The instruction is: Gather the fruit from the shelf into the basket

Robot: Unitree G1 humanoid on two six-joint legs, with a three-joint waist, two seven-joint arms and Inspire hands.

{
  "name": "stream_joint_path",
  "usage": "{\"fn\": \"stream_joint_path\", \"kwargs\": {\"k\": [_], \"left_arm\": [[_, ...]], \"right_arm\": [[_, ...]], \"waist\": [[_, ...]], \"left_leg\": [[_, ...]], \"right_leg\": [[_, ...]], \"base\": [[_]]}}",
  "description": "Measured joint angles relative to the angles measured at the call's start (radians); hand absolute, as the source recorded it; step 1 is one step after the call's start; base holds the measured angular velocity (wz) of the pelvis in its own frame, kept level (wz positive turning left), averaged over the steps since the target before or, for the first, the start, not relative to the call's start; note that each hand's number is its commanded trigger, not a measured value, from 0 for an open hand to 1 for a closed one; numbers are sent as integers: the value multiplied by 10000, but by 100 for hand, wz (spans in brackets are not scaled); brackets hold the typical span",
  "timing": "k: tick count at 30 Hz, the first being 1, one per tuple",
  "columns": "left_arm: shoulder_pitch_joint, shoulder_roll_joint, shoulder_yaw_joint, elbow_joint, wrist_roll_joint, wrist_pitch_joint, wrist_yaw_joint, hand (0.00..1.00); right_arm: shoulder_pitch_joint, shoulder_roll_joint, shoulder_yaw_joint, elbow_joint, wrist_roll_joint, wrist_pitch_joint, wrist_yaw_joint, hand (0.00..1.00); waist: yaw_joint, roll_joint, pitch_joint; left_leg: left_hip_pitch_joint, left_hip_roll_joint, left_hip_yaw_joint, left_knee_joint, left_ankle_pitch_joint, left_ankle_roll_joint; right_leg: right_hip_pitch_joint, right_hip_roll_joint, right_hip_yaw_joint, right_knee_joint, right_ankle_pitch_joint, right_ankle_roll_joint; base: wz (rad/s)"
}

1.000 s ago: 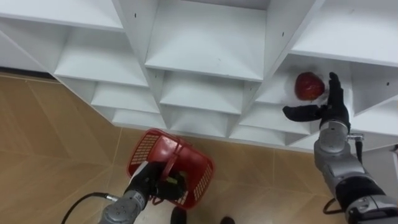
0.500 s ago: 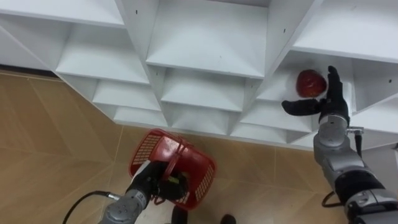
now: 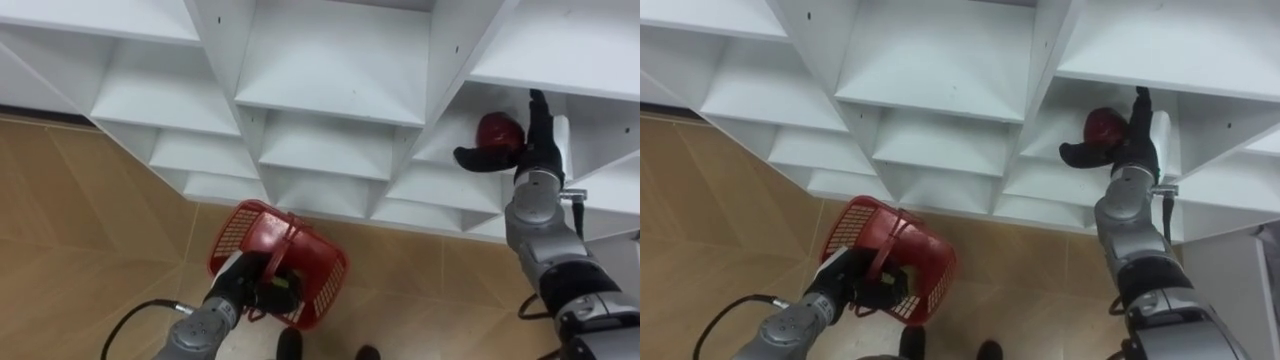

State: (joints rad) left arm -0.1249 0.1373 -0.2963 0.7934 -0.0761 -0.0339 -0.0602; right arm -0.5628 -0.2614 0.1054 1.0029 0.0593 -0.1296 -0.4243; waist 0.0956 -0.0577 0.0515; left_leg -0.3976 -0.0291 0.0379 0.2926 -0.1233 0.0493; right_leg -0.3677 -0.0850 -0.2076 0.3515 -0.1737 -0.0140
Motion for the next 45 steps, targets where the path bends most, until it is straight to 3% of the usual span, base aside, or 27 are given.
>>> {"fn": "stream_joint_path", "kwargs": {"k": [9, 38, 40, 42, 43, 45], "left_arm": [[20, -66, -32, 32, 0, 22, 40, 100], [66, -62, -34, 319, 1, 28, -196, 100], [67, -68, -35, 328, 1, 29, -221, 100], [66, -69, -34, 372, 1, 29, -268, 100], [56, -70, -35, 447, 1, 29, -331, 100], [57, -79, -36, 532, 1, 29, -375, 100]], "right_arm": [[0, -4, 17, 1, -296, 9, -1, 0], [2, -20, 116, 453, -213, 16, 325, 0], [3, -21, 116, 465, -213, 16, 341, 6], [3, -21, 118, 469, -213, 16, 353, 31], [5, -21, 118, 476, -213, 16, 357, 55], [9, -21, 117, 500, -213, 16, 358, 71]], "waist": [[219, 45, -27], [198, 70, -13], [197, 73, -10], [197, 73, -10], [197, 73, -10], [192, 71, -9]], "left_leg": [[79, 10, 50, 4, 11, 5], [73, 1, -13, 2, 19, 16], [73, 1, -14, 3, 19, 16], [73, 2, -11, 5, 19, 16], [73, 2, -9, 7, 19, 16], [72, 1, -8, 7, 19, 16]], "right_leg": [[11, 0, 88, 83, 3, -4], [51, -33, -119, 73, 6, -6], [53, -34, -131, 76, 6, -6], [53, -35, -131, 76, 6, -6], [53, -36, -131, 77, 6, -6], [53, -38, -133, 77, 6, -6]], "base": [[-3], [0], [0], [0], [0], [0]]}}
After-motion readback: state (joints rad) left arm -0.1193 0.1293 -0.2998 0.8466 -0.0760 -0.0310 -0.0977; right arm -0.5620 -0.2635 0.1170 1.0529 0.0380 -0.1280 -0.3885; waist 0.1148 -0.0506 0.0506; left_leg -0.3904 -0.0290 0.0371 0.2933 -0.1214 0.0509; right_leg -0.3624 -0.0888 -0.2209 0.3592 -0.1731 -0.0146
